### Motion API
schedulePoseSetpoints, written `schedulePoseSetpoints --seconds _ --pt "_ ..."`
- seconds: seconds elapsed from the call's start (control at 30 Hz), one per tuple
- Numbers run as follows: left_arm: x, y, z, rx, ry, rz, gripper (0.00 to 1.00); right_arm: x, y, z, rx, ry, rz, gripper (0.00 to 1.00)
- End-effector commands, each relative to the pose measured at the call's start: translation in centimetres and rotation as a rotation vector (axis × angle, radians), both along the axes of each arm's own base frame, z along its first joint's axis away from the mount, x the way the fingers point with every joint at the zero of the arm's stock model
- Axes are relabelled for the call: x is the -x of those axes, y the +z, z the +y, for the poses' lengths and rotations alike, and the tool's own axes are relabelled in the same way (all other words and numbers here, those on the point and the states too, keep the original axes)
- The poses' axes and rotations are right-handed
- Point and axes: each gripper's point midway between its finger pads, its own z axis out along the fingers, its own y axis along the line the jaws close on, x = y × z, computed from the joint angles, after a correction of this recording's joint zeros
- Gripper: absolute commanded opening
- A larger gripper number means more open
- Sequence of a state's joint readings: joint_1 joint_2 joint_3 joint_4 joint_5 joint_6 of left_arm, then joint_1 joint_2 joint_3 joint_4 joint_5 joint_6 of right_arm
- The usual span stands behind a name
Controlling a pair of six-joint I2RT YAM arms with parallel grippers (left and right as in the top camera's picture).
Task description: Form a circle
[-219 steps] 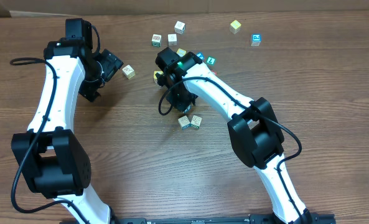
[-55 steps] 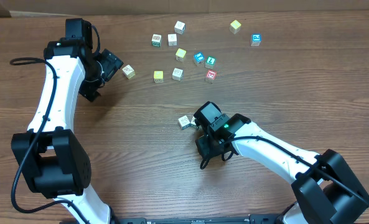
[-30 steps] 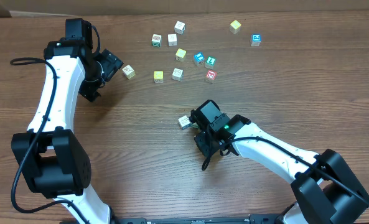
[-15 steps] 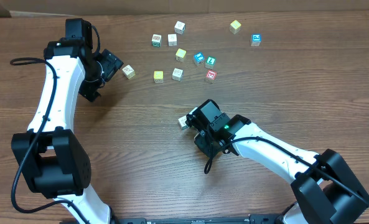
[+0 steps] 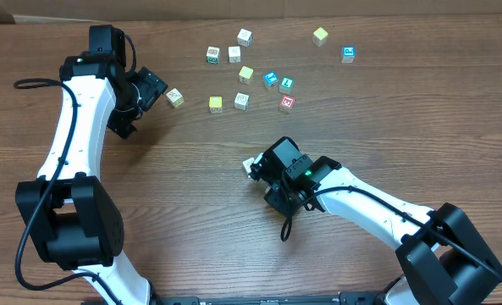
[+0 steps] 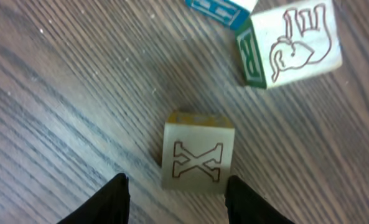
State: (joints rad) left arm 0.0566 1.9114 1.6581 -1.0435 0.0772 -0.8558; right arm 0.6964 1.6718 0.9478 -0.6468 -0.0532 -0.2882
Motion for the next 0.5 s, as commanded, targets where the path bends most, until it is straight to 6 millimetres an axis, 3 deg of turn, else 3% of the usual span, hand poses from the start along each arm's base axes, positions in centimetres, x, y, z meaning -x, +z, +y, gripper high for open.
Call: schedulePoseSetpoints --seconds 0.0,0.1,0.23,0.47 --pt "-0.2 0.6 -0.1 -0.015 -0.028 -0.019 1.00 0.6 0.0 0.5 -0.031 0.012 0.016 0.45" --pt "-0.2 0.6 -0.1 -0.015 -0.028 -0.018 1.00 0.9 -0.5 0.5 -0.048 0.002 0.029 0.42" --pt "-0.2 0.6 -0.1 -0.015 -0.028 -0.018 1.00 0.9 -1.2 0.5 -0.064 -0.013 0.016 0.47" --pt "-0.2 0.6 -0.1 -0.015 -0.028 -0.018 1.00 -0.4 -1.0 0.5 -0.069 -0.109 -0.029 0.51"
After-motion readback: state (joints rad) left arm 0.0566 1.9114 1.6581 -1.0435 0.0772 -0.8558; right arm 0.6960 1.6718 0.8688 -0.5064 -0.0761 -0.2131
